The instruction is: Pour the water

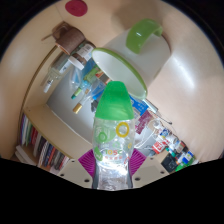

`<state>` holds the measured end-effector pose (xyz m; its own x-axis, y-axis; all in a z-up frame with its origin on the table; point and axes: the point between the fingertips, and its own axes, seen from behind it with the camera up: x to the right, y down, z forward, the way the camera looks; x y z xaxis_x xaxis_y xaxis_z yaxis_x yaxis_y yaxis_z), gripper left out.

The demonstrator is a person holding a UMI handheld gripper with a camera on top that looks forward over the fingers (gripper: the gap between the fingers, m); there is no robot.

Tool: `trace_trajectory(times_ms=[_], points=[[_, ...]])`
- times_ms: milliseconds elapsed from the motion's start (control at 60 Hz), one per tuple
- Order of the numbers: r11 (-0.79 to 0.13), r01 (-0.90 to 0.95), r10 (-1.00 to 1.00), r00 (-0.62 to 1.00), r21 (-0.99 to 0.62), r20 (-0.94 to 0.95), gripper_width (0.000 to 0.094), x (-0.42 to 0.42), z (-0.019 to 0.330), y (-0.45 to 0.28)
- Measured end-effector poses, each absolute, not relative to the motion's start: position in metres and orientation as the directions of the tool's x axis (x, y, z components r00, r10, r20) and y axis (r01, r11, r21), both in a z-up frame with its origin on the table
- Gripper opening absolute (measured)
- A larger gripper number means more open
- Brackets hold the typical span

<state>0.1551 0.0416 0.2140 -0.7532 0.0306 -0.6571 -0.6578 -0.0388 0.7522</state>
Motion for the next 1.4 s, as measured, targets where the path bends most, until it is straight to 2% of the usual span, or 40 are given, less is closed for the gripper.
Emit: trace_trajectory(times_ms=[83,150,250,317,367,433,500,517,533,583,633,750,817,917,1033,1067,1083,1233,1317,1400], points=[[-0.077,-0.717,0.031,-0.696,0.693,-0.717,0.0393,0.152,0.224,0.039],[-0.114,-0.821,0.016,-0.565,0.56,-0.825,0.0393,0.145,0.236,0.037],[-0.181,-0.971,0.071,-0.171,0.156,-0.983,0.0394,0.146,0.281,0.023],[-0.16,-0.971,0.109,0.162,-0.178,-0.981,0.0394,0.158,0.318,0.025],[-0.094,-0.896,0.145,0.419,-0.434,-0.896,0.0399,0.188,0.34,0.018],[0.042,-0.693,0.084,0.721,-0.72,-0.688,0.0404,0.235,0.376,0.017],[0.159,-0.412,-0.061,0.903,-0.897,-0.426,0.0403,0.298,0.396,0.003],[0.186,-0.344,-0.089,0.927,-0.92,-0.365,0.0403,0.325,0.392,-0.003],[0.177,-0.289,-0.148,0.937,-0.941,-0.316,0.0404,0.33,0.398,0.0],[0.154,-0.162,-0.255,0.947,-0.975,-0.198,0.0405,0.371,0.38,-0.009],[0.103,-0.112,-0.346,0.928,-0.988,-0.141,0.043,0.407,0.344,-0.016],[-0.084,-0.108,-0.491,0.87,-0.991,-0.053,0.0434,0.468,0.221,-0.039],[-0.176,-0.099,-0.503,0.864,-0.979,0.003,0.0437,0.48,0.167,-0.043],[-0.225,-0.099,-0.492,0.87,-0.969,0.025,0.0449,0.484,0.116,-0.043],[-0.221,-0.09,-0.47,0.882,-0.971,0.025,0.0467,0.483,0.087,-0.037],[-0.22,-0.084,-0.465,0.885,-0.972,0.029,0.0505,0.481,0.08,-0.037],[-0.186,-0.061,-0.458,0.888,-0.981,0.032,0.0472,0.484,0.088,-0.034],[-0.161,-0.062,-0.467,0.884,-0.985,0.02,0.047,0.483,0.087,-0.035],[-0.16,-0.055,-0.471,0.882,-0.986,0.027,0.0483,0.482,0.088,-0.037],[-0.199,-0.068,-0.472,0.881,-0.978,0.034,0.0528,0.481,0.085,-0.038]])
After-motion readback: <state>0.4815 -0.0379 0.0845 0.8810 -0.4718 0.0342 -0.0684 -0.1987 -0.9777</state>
